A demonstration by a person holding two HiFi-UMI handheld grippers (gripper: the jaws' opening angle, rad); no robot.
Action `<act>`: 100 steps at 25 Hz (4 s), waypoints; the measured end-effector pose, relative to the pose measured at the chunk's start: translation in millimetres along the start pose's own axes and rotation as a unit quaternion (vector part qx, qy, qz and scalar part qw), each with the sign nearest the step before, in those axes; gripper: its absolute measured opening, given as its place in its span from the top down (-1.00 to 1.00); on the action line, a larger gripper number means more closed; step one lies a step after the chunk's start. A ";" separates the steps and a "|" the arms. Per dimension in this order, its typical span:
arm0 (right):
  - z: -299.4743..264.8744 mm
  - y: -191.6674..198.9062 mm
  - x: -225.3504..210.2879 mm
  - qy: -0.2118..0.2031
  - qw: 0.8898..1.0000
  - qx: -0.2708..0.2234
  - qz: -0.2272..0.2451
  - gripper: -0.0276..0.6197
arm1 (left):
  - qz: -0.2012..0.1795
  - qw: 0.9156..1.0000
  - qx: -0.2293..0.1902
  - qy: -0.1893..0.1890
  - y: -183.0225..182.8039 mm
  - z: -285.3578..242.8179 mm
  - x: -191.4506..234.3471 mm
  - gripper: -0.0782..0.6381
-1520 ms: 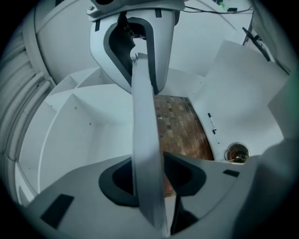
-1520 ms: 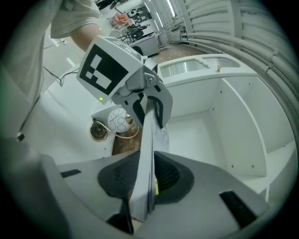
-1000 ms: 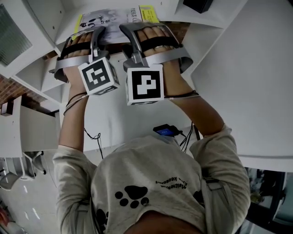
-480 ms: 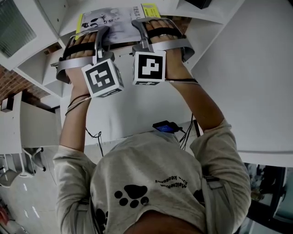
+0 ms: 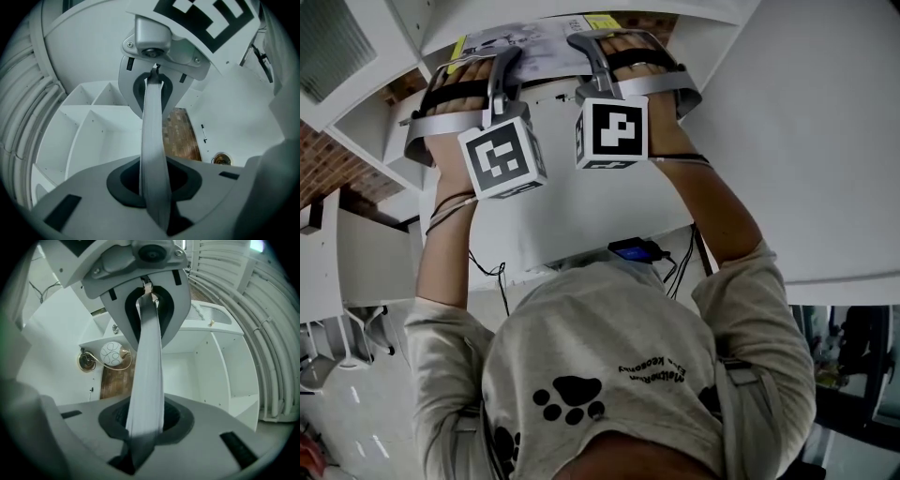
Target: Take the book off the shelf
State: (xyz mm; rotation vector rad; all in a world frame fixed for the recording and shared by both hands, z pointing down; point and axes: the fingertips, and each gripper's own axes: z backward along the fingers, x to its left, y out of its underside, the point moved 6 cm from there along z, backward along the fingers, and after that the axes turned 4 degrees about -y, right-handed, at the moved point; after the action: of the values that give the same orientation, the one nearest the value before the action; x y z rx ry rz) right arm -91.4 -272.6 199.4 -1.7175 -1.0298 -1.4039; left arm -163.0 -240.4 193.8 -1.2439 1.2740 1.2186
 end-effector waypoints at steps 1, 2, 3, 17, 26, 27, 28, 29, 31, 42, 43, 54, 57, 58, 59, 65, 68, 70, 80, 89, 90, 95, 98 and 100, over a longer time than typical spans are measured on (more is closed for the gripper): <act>5.3 -2.2 2.5 -0.007 1.000 0.001 0.000 0.67 | 0.001 1.000 -0.003 0.008 0.0 5.3 -3.1 0.57; 9.5 -4.4 5.2 -0.015 1.000 0.002 0.001 0.67 | 0.003 1.000 -0.007 0.017 0.2 10.0 -6.1 0.57; 13.3 -6.8 8.5 -0.021 1.000 0.002 0.002 0.66 | 0.006 1.000 -0.010 0.025 0.3 14.7 -9.0 0.57; 59.1 -16.9 63.4 -0.030 0.999 -0.018 -0.010 0.66 | 0.011 0.999 0.005 0.040 -16.1 66.5 -57.6 0.57; 91.4 11.9 106.1 -0.076 0.996 -0.029 -0.023 0.66 | 0.030 0.996 0.019 0.079 -59.4 86.3 -94.6 0.57; 90.6 12.5 113.7 -0.082 0.996 -0.029 -0.024 0.66 | 0.033 0.996 0.021 0.083 -59.8 86.1 -102.5 0.57; 91.9 12.9 121.9 -0.087 0.995 -0.031 -0.026 0.66 | 0.036 0.995 0.024 0.087 -61.3 88.1 -110.8 0.57; 96.4 14.3 130.5 -0.092 0.995 -0.033 -0.028 0.66 | 0.039 0.995 0.028 0.091 -65.4 92.7 -119.1 0.57; 113.8 21.4 148.1 -0.098 0.994 -0.040 -0.032 0.66 | 0.044 0.994 0.035 0.098 -81.5 107.3 -134.4 0.57; 157.3 37.0 219.2 -0.137 0.987 -0.048 -0.062 0.65 | 0.063 0.988 0.052 0.128 -119.8 145.7 -200.1 0.57; 158.0 37.8 224.3 -0.139 0.987 -0.048 -0.063 0.65 | 0.065 0.988 0.053 0.130 -121.2 146.6 -205.5 0.57; 131.9 32.3 292.1 -0.179 0.980 -0.041 -0.077 0.64 | 0.087 0.980 0.057 0.167 -108.7 132.2 -276.3 0.56; 123.4 32.1 310.0 -0.194 0.977 -0.037 -0.083 0.64 | 0.088 0.978 0.055 0.182 -105.7 125.6 -294.5 0.56; 120.7 31.9 315.3 -0.198 0.976 -0.036 -0.085 0.64 | 0.089 0.977 0.054 0.185 -104.7 123.6 -299.8 0.56; 118.2 31.5 320.3 -0.202 0.975 -0.035 -0.085 0.64 | 0.091 0.976 0.054 0.188 -103.4 121.8 -305.0 0.56; 102.9 28.2 347.5 -0.226 0.970 -0.031 -0.081 0.64 | 0.105 0.970 0.056 0.211 -94.9 112.0 -334.4 0.56; 94.6 27.0 358.9 -0.237 0.967 -0.029 -0.082 0.64 | 0.112 0.966 0.056 0.224 -90.9 105.9 -346.6 0.56; 90.2 26.6 366.4 -0.246 0.966 -0.029 -0.081 0.64 | 0.113 0.963 0.057 0.237 -89.2 103.0 -354.5 0.56; 81.6 22.8 398.9 -0.287 0.953 -0.024 -0.091 0.65 | 0.112 0.951 0.062 0.282 -84.5 97.6 -382.8 0.56; 57.8 23.6 425.8 -0.299 0.953 -0.022 -0.053 0.66 | 0.117 0.940 0.074 0.311 -78.2 80.8 -409.1 0.56; 55.1 23.5 428.7 -0.302 0.952 -0.022 -0.050 0.66 | 0.119 0.938 0.076 0.315 -77.2 78.8 -412.8 0.56; 48.3 24.0 441.4 -0.328 0.943 -0.021 -0.047 0.64 | 0.122 0.930 0.078 0.339 -76.4 73.2 -424.5 0.52; 46.1 21.9 446.7 -0.343 0.938 -0.019 -0.037 0.63 | 0.126 0.924 0.077 0.353 -74.9 73.8 -432.7 0.50; 46.3 21.3 450.6 -0.348 0.937 -0.017 -0.031 0.61 | 0.131 0.917 0.079 0.368 -74.9 75.4 -437.7 0.45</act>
State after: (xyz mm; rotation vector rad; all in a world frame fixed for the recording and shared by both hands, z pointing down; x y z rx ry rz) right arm -5.0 -172.0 633.1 -2.2935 -1.4352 -0.8417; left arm -72.9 -138.5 623.3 -1.5073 2.0961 0.8046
